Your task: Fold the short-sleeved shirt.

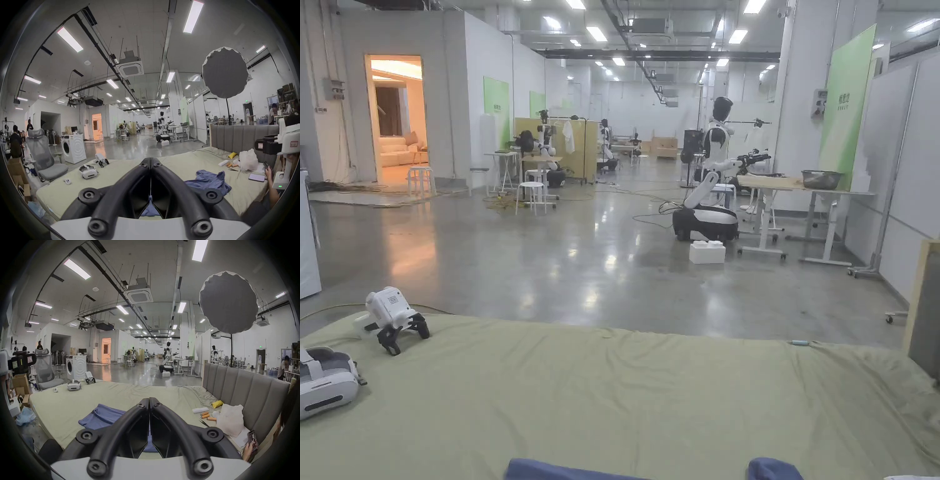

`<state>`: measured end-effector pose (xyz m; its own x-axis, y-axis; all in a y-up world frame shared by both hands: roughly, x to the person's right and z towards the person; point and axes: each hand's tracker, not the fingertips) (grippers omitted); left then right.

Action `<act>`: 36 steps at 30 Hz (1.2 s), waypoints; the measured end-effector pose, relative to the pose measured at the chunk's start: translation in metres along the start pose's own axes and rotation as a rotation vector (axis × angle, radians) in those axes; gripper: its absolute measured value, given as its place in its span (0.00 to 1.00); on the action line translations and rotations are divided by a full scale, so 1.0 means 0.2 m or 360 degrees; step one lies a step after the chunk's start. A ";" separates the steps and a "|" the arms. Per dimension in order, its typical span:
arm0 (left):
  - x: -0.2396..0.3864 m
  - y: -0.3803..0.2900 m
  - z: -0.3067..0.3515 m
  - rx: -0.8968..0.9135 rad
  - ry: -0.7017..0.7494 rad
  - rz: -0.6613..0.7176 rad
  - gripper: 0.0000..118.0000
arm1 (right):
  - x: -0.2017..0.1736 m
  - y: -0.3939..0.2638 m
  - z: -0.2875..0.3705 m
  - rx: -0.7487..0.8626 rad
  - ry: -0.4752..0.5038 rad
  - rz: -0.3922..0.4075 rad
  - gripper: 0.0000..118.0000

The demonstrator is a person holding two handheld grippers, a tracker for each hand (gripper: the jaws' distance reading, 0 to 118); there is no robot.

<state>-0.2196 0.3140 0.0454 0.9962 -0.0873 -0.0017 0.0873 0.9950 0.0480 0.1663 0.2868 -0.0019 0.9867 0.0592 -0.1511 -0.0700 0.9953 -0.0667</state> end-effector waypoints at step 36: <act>-0.21 -1.59 -1.54 -0.1403 -0.0036 0.0143 0.06 | 0.32 -0.69 -0.52 -0.0725 -0.0177 -0.0424 0.02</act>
<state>-0.2876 0.0151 -0.2767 0.9999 0.0010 -0.0148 -0.0116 0.6724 -0.7401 0.2247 0.1454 -0.1059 0.9868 -0.1582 0.0334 0.1527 0.8447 -0.5130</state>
